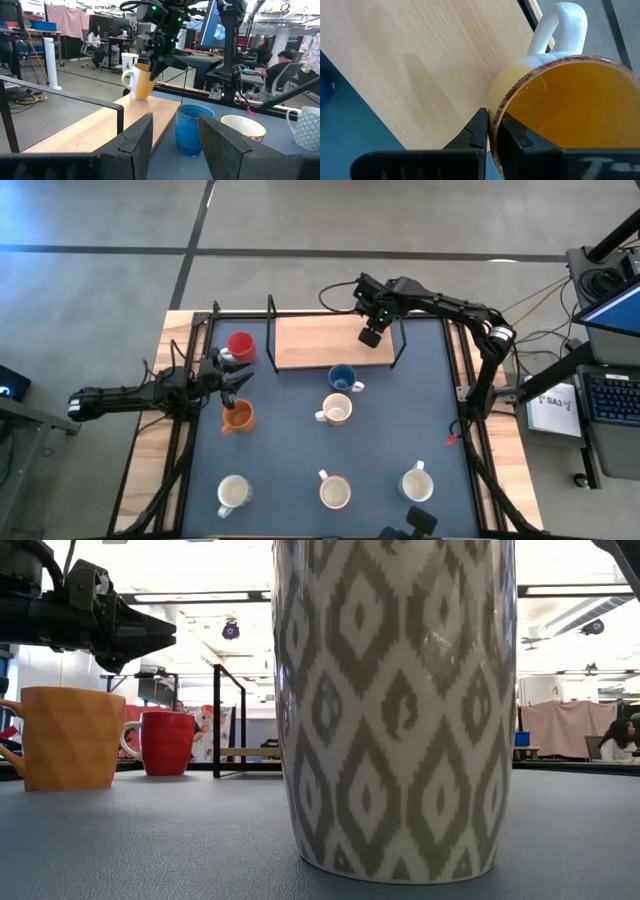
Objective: Place coffee mugs
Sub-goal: Put the yellow cup on the shelf
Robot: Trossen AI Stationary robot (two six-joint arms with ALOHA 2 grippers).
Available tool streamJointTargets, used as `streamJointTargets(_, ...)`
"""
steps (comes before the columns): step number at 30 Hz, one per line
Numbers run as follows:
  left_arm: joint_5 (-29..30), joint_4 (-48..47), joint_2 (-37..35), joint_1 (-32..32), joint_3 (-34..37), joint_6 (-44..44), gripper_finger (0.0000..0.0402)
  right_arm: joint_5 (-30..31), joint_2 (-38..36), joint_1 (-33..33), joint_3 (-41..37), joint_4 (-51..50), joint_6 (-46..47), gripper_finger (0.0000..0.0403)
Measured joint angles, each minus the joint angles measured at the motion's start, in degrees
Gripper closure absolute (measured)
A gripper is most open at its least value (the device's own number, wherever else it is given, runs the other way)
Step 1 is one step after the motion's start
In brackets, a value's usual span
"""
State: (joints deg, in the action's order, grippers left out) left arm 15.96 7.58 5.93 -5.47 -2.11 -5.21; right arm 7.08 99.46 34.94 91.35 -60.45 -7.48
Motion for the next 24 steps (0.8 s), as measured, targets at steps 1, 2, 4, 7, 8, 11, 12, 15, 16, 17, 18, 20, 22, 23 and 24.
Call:
streamJointTargets(1,0.01,0.00,-0.01,0.00,0.00,0.00,0.0260,0.00,0.00,0.00,0.00,0.17,-0.11,0.0388)
streamJointTargets(2,0.00,0.00,-0.01,0.01,0.00,0.00,0.0260,-0.03,0.00,0.00,0.00,0.56,-0.19,0.0388)
streamJointTargets(4,0.01,0.01,0.00,0.00,0.00,0.00,0.0260,-0.02,0.00,-0.02,0.00,1.80,-0.73,0.0388)
streamJointTargets(7,0.01,0.01,0.00,0.00,0.00,0.00,0.0260,0.00,0.00,0.00,0.00,2.93,-0.80,0.0388)
streamJointTargets(8,-0.01,-0.01,0.00,0.01,-0.02,0.00,0.0260,0.00,0.00,0.00,0.00,3.00,-0.81,0.0388)
streamJointTargets(11,0.00,0.00,0.00,0.01,0.00,0.00,0.0260,0.00,0.02,0.00,0.00,2.79,-0.61,0.0388)
streamJointTargets(12,0.01,-0.01,0.00,0.00,-0.01,0.00,0.0260,0.00,0.02,0.00,0.00,2.63,-0.61,0.0388)
streamJointTargets(15,0.00,-0.01,0.00,0.02,0.00,0.00,0.0260,0.00,0.05,0.00,0.00,2.07,-0.34,0.0388)
streamJointTargets(16,0.00,0.00,0.00,0.00,0.00,0.00,0.0260,0.00,0.07,0.00,0.00,2.16,0.00,0.0388)
streamJointTargets(17,-0.01,-0.01,0.00,0.02,-0.02,0.00,0.0260,0.00,0.09,0.00,0.00,2.20,0.00,0.0388)
streamJointTargets(18,0.01,-0.01,0.00,0.01,0.00,0.00,0.0260,0.00,0.09,0.00,0.00,2.22,0.00,0.0388)
streamJointTargets(20,0.00,0.00,0.00,0.02,-0.01,-0.01,0.0260,0.00,0.09,0.00,0.00,2.24,-0.01,0.0388)
streamJointTargets(22,0.01,-0.01,0.00,0.01,0.00,0.00,0.0260,0.00,0.09,0.00,0.00,2.28,0.00,0.0388)
streamJointTargets(23,0.00,0.01,0.00,-0.01,0.00,0.00,0.0260,0.00,0.09,-0.02,0.00,2.28,0.01,0.0388)
streamJointTargets(24,0.01,0.01,0.00,0.00,0.00,0.00,0.0260,0.00,0.09,-0.02,0.00,2.28,0.28,0.0388)
